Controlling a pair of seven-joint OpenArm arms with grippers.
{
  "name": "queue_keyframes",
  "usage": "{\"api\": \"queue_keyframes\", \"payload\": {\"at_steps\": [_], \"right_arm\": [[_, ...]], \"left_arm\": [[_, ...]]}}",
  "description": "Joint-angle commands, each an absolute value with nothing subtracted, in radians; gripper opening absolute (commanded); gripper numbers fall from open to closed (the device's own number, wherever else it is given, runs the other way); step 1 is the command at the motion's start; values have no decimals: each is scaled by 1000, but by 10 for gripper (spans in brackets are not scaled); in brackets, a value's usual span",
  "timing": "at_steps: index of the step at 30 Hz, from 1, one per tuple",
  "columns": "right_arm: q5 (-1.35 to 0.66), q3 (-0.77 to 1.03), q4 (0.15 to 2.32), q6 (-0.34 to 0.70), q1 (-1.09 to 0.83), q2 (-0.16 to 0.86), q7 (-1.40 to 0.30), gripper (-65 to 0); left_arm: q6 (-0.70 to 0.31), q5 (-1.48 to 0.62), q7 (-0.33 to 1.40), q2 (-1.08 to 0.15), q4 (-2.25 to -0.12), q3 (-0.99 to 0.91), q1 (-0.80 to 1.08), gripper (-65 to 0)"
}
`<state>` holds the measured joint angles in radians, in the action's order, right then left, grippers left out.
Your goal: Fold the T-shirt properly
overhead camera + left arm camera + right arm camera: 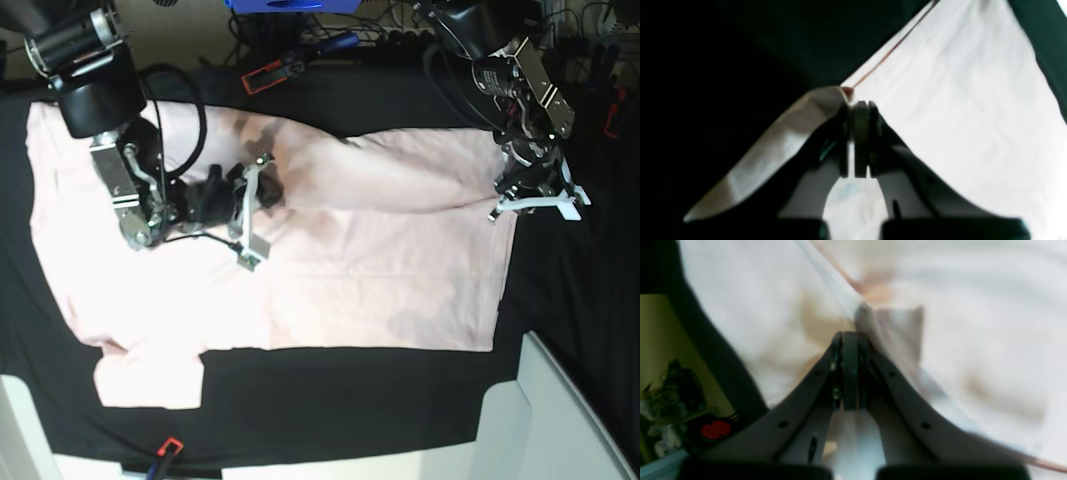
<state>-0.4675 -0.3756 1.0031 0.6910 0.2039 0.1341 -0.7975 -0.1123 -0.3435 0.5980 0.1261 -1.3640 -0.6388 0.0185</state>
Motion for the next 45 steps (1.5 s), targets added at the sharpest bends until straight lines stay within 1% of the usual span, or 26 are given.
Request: {"api": "queue_keyframes", "payload": {"at_steps": [1,4,6,7,9,13,15,16,17,20,24,27,30,33,35,41,42,43,45], "right_arm": [[-481,-374,1009,698,222,136,-785,-637],[-481,-375,987,698,223,136,-783,-637],[-481,-375,987,698,225,142,-782,-637],[-481,-375,989,698,231,150,-783,-637],[-481,-375,990,698,237,156,-783,-637],[-481,-372,995,698,259,189,-780,-637],[-481,-369,1024,698,268,216,-753,-637],[-481,-369,1046,698,266,229,-736,-637],[-481,-367,1066,698,266,245,-728,-637],[-483,-351,1106,698,266,278,-727,-637],[-483,-213,1118,698,254,317,-719,-635],[-481,-77,1109,698,257,363,-719,-627],[-481,-44,1081,698,303,432,-727,-627],[-481,-36,966,698,389,486,-717,-630],[-481,-36,871,698,438,503,-690,-631],[-479,-47,547,698,593,506,-493,-621],[-479,-47,486,698,621,503,-467,-599],[-479,-47,424,698,651,501,-438,-554],[-479,-47,352,698,684,499,-377,-440]], "left_arm": [[-119,-351,579,110,-1368,-636,7,-650],[-119,-351,579,96,-1330,-636,2,-650],[-119,-351,582,74,-1317,-636,-1,-610],[-119,-351,581,71,-1316,-636,-1,-578],[-119,-351,581,58,-1323,-636,-2,-492],[-120,-360,585,28,-1333,-636,-2,-296],[-120,-360,587,22,-1353,-636,7,-225],[-122,-360,587,21,-1362,-636,12,-207],[-124,-360,587,21,-1368,-636,13,-197],[-124,-358,579,19,-1403,-638,41,-200],[-124,-351,579,15,-1486,-639,58,-200],[-124,-351,585,-28,-1517,-621,41,-200],[-124,-351,587,-88,-1492,-539,22,-200],[-124,-351,587,-170,-1429,-404,-8,-200],[-124,-351,585,-196,-1377,-349,-27,-202],[-124,-352,579,-216,-1198,-334,-116,-202],[-124,-352,579,-223,-1182,-334,-124,-202],[-124,-352,579,-231,-1175,-332,-125,-202],[-124,-352,579,-234,-1179,-329,-127,-202]]}}
